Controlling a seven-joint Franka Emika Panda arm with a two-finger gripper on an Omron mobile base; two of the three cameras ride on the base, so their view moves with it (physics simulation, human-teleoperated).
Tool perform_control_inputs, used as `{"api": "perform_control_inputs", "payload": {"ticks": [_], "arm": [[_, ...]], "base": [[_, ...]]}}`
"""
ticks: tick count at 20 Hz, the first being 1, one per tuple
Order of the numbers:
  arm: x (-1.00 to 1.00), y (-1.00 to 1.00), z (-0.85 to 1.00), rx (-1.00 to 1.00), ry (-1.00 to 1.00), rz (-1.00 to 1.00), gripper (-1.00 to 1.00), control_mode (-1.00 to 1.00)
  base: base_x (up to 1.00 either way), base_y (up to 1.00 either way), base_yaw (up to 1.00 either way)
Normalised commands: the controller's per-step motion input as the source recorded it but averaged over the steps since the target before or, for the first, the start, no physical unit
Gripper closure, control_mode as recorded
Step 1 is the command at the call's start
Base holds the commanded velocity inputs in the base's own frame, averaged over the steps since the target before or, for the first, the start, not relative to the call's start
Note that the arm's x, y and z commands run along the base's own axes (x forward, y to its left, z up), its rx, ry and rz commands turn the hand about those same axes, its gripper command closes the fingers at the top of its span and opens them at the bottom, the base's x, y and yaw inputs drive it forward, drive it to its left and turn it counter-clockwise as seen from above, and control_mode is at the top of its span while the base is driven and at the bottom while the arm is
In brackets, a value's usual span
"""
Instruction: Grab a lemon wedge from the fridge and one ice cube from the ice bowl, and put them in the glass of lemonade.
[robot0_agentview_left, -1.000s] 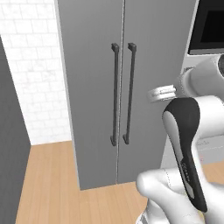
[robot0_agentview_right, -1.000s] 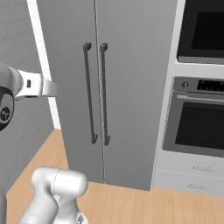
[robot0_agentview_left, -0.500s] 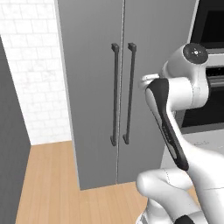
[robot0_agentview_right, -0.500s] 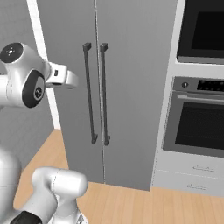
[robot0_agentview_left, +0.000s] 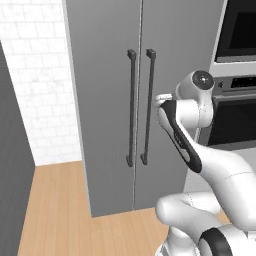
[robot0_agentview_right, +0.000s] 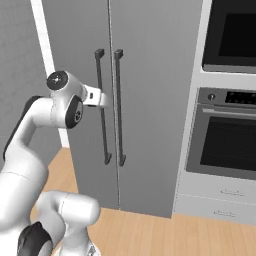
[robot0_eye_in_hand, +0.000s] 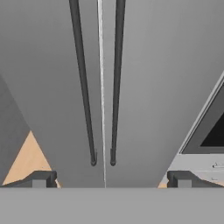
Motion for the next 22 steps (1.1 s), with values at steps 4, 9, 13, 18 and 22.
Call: {"api": "perform_control_inputs", "payload": {"ticks": [4, 9, 13, 18, 22], "arm": [[0.61, 0.0, 0.47, 0.0, 0.09, 0.0, -1.0, -1.0], [0.59, -0.11, 0.22, 0.0, 0.15, 0.0, -1.0, -1.0], [0.66, -0.14, -0.46, 0.0, 0.1, 0.0, -1.0, -1.0], [0.56, -0.01, -0.46, 0.0, 0.0, 0.0, -1.0, -1.0], [0.51, 0.0, -0.26, 0.0, -0.04, 0.0, -1.0, -1.0]], "base": [[0.0, 0.0, 0.0], [0.0, 0.0, 0.0], [0.0, 0.0, 0.0], [0.0, 0.0, 0.0], [0.0, 0.0, 0.0]]}}
